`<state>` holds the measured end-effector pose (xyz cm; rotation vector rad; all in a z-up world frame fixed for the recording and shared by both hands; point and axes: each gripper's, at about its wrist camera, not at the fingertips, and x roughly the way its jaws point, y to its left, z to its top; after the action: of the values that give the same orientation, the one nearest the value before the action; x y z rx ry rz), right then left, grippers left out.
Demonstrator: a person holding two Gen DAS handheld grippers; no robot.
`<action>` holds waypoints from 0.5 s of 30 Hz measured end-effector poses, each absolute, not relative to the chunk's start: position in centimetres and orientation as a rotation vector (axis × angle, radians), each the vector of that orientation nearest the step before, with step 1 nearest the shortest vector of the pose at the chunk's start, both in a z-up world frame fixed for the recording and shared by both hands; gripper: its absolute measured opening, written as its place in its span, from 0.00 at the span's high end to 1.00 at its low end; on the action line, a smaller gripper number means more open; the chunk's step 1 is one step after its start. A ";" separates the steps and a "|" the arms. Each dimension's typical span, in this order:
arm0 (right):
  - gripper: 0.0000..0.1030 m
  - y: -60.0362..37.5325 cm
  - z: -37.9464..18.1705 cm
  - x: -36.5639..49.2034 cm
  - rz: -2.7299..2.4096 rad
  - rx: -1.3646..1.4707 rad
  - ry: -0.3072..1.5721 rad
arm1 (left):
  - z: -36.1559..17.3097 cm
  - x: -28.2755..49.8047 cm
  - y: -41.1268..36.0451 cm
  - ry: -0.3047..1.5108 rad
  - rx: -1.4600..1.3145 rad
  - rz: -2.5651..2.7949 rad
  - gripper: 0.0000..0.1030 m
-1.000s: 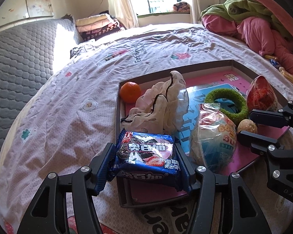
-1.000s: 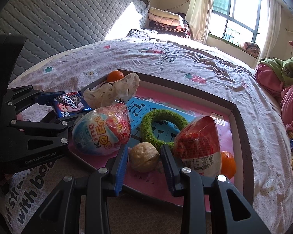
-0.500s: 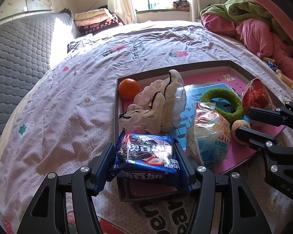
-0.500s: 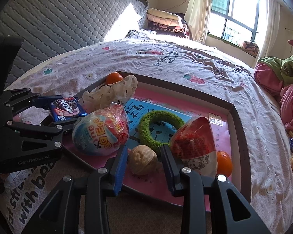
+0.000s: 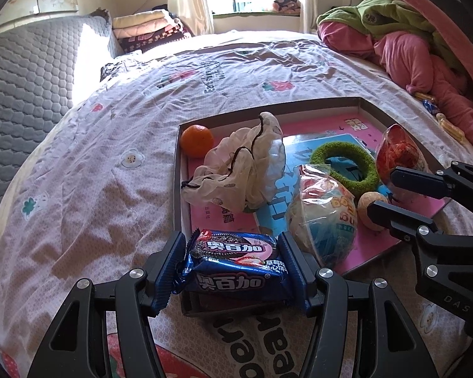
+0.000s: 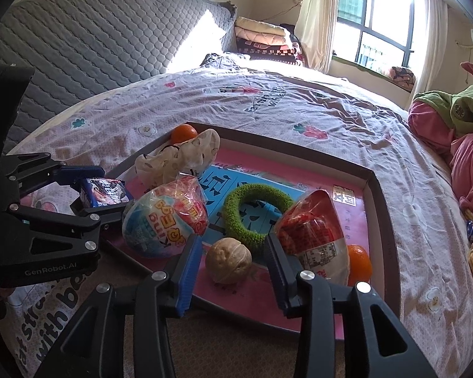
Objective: Organize objects
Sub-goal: 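Release the biscuit pack with the left gripper while the right gripper releases the ball in the tray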
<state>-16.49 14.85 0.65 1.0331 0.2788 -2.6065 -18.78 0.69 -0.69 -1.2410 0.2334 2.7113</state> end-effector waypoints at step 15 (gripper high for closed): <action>0.48 15.9 2.6 -15.7 -2.651 0.979 0.217 | 1.9 -16.5 -0.2 0.088 -1.185 2.736 0.32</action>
<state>-15.69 15.90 2.62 0.9791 0.2166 -2.6510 -16.54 -0.22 1.93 -1.1851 0.0875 2.7360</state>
